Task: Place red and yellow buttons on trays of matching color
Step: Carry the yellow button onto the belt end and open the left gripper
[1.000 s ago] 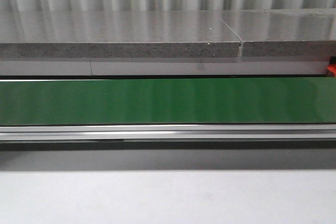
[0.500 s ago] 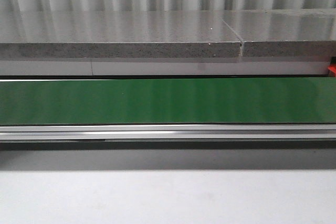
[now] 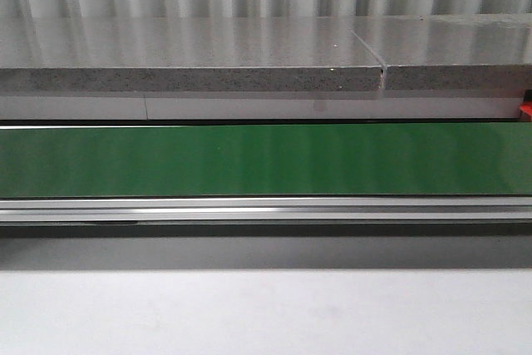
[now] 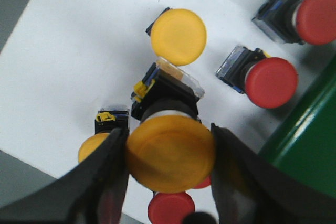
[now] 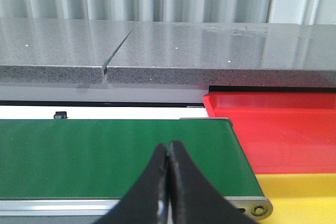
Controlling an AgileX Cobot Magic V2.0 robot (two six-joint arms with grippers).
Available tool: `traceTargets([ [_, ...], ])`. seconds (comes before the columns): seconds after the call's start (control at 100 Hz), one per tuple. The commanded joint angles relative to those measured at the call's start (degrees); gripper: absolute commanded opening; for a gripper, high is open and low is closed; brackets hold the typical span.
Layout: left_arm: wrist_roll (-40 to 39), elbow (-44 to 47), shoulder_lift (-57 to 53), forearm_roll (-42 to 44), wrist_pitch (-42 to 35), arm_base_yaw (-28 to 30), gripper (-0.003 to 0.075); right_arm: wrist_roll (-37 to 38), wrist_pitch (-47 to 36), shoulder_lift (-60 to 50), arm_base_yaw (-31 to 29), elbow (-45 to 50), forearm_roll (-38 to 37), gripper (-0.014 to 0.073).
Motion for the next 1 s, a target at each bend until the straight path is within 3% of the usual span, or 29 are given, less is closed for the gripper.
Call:
traceTargets([
  [0.0, 1.1, -1.6, -5.9, -0.6, 2.6, -1.3, 0.0186, 0.0, -4.3, -0.8, -0.3, -0.8, -0.4, -0.0039],
  [0.27, 1.2, -1.6, -11.7, -0.9, 2.7, -9.3, 0.0186, 0.0, -4.3, -0.8, -0.3, -0.8, -0.4, -0.0039],
  [0.64, 3.2, -1.6, -9.0, -2.9, 2.7, -22.3, 0.0186, 0.0, -4.3, -0.8, -0.3, -0.8, -0.4, -0.0039],
  [0.99, 4.4, -1.6, -3.7, -2.9, 2.7, -24.0, 0.0186, 0.0, -4.3, -0.8, -0.3, -0.8, -0.4, -0.0039],
])
